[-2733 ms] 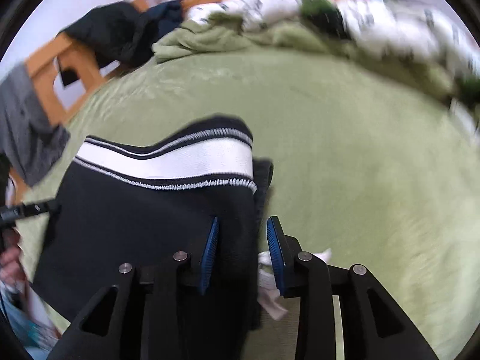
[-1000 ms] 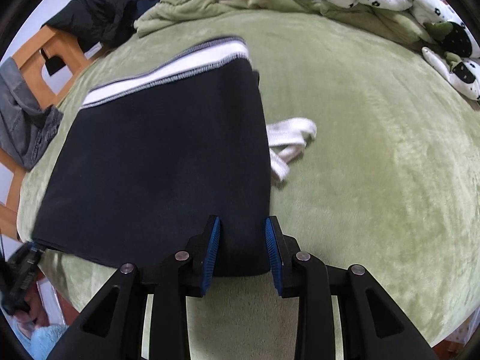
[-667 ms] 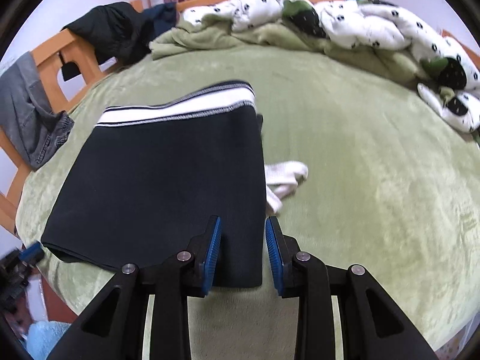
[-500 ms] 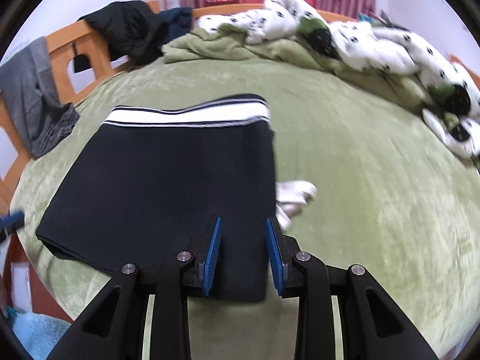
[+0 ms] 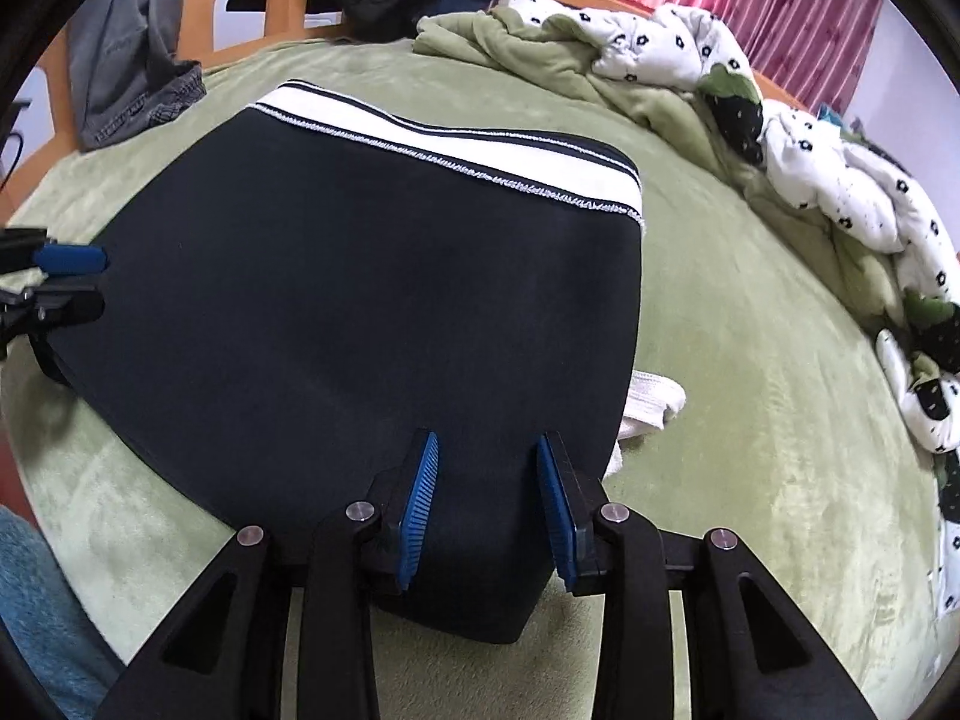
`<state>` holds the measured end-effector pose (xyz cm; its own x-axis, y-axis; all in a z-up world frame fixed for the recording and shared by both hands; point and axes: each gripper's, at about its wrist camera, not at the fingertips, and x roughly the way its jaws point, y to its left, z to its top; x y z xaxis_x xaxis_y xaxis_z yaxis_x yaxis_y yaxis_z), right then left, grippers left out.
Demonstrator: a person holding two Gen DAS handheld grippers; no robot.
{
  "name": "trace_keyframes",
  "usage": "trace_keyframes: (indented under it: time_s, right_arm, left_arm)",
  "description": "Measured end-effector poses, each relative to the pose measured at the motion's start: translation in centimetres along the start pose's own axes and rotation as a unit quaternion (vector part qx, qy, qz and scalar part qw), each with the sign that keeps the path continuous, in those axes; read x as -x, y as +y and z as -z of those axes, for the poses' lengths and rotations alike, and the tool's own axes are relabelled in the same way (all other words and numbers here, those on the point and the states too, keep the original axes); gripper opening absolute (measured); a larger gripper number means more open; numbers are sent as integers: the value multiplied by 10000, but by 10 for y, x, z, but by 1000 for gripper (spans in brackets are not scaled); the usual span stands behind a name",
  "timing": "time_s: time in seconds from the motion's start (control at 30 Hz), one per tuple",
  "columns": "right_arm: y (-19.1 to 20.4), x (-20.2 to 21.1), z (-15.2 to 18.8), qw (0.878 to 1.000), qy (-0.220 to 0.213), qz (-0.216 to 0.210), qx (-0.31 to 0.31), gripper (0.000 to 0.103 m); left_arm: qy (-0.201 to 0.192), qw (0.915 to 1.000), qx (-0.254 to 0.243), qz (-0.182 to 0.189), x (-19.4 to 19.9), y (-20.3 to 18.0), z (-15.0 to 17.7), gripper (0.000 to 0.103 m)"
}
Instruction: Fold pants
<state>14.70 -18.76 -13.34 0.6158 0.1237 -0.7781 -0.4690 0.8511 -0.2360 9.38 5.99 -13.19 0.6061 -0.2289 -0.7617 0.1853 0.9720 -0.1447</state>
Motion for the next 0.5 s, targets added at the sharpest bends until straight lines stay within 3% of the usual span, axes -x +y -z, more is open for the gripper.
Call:
trace_keyframes:
  time_s: [0.33,0.5]
  right_arm:
    - [-16,-2,-36,9981,-128,241,-553,37]
    - [-28,-10,-57,9940,-262,481,-949,37]
  left_arm:
    - [70,9999,-9,-76,-5,2,-14,55]
    - [-241,9988,-103,-413,1,14,-55,55]
